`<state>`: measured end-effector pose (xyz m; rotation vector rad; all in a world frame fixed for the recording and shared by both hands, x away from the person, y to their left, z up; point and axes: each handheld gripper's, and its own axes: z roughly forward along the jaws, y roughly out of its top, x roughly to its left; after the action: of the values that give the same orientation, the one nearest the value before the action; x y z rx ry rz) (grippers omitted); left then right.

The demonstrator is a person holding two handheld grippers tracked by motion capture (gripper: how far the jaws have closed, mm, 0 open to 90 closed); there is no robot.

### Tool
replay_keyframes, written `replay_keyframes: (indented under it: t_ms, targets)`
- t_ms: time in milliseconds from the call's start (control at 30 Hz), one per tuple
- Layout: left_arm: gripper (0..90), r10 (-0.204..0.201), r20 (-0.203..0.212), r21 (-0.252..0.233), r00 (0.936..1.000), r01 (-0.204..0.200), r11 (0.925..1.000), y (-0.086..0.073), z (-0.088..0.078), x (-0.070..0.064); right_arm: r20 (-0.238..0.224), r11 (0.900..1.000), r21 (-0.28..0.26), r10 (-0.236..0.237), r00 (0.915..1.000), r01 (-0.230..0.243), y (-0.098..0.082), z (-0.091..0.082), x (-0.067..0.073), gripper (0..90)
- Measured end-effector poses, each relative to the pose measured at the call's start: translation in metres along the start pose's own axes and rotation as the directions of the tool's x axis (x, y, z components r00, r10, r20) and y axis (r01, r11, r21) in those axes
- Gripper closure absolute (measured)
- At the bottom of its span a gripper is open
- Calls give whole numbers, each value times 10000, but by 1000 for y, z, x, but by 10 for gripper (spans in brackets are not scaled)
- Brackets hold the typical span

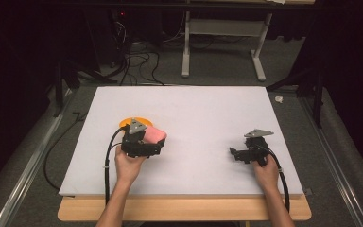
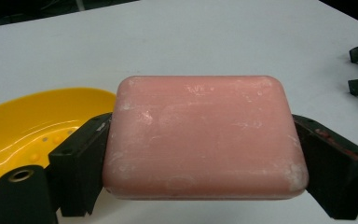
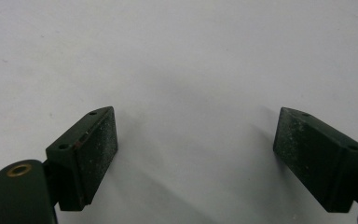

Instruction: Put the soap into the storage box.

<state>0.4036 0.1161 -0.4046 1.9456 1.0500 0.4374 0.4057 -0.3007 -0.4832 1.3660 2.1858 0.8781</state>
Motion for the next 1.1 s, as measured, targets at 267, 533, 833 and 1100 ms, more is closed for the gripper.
replay_keyframes:
  t_ms: [267,533,833,1100]
  targets:
    - [138,-210,-216,-101,9995,208,9997,0,-8,11,0,10000,6,-15,10000,15,0,0,0,143]
    - [138,-520,-590,-160,9969,511,9986,0,-13,25,1,10000,-1,1,10000,-1,0,0,0,143]
    - [138,-528,-1154,8,9919,533,9986,5,-13,36,-5,10000,14,-1,10000,1,0,0,0,143]
    - [138,-695,-1678,139,9834,728,9972,9,-9,48,7,10000,2,3,10000,-3,0,0,0,143]
